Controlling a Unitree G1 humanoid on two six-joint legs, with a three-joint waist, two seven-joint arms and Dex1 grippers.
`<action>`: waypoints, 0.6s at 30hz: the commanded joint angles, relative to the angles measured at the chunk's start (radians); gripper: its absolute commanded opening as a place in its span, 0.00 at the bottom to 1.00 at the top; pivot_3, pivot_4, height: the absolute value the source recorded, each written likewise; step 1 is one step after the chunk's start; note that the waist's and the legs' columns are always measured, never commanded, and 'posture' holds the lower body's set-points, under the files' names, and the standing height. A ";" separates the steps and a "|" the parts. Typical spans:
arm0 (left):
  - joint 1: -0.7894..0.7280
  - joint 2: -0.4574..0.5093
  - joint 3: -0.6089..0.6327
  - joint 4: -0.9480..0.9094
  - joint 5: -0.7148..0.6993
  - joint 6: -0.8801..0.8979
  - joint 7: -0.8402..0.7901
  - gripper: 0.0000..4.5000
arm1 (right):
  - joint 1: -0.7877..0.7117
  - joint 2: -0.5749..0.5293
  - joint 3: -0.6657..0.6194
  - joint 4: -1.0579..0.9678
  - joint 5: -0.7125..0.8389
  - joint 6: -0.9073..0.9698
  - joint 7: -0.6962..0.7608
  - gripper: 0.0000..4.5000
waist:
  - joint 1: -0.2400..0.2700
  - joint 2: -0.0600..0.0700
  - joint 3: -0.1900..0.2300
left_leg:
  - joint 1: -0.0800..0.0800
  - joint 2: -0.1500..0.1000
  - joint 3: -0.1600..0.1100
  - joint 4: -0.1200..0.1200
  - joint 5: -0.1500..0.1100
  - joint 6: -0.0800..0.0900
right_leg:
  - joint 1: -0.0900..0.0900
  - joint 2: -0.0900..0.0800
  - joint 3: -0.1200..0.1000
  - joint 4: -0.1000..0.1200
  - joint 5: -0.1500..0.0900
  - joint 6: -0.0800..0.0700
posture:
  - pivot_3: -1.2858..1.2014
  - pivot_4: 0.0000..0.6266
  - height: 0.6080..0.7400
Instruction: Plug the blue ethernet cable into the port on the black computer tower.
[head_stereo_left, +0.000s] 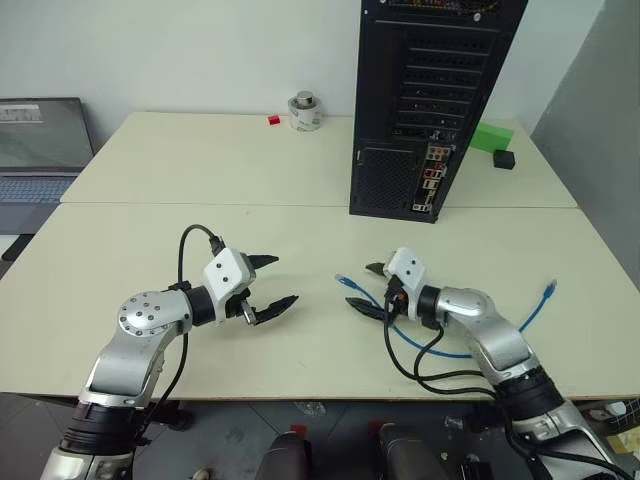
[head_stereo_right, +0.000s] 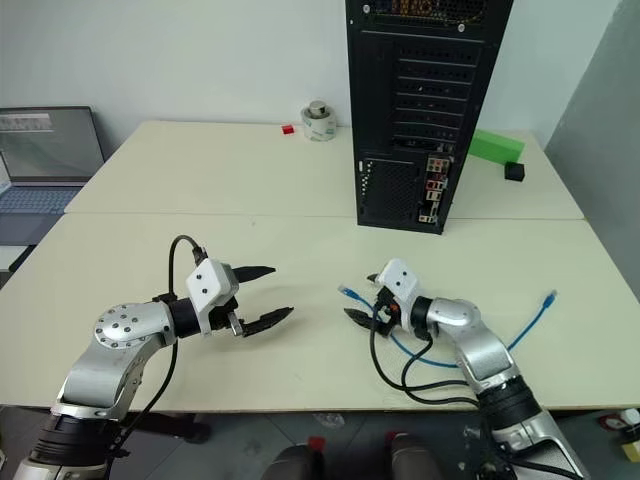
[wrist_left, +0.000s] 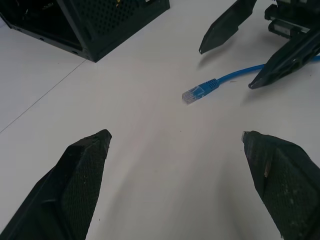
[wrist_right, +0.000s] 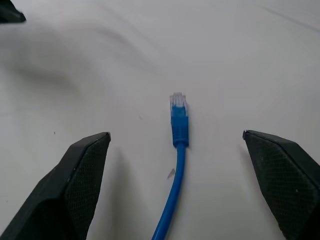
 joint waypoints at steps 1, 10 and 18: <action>0.000 0.000 0.004 -0.034 -0.003 -0.009 0.013 0.99 | -0.010 0.018 0.000 0.001 -0.020 -0.020 -0.004 1.00 | 0.000 0.000 0.000 | 0.000 0.000 0.000 0.000 0.000 0.000 | 0.000 0.000 0.000 0.000 0.000 0.000 | 0.52 0.24 1.00; -0.021 -0.009 -0.016 -0.019 -0.001 -0.004 0.015 1.00 | -0.006 0.042 0.006 0.019 -0.093 -0.014 -0.045 0.60 | -0.001 0.000 0.000 | 0.000 0.000 0.000 0.000 0.000 0.000 | 0.000 0.000 0.000 0.000 0.000 0.000 | 0.52 0.24 1.00; -0.042 -0.016 -0.031 0.003 0.005 -0.009 0.016 1.00 | -0.007 0.029 0.018 0.019 -0.139 -0.040 -0.040 0.16 | -0.001 0.000 0.000 | 0.000 0.000 0.000 0.000 0.000 0.000 | 0.000 0.000 0.000 0.000 0.000 0.000 | 0.52 0.24 1.00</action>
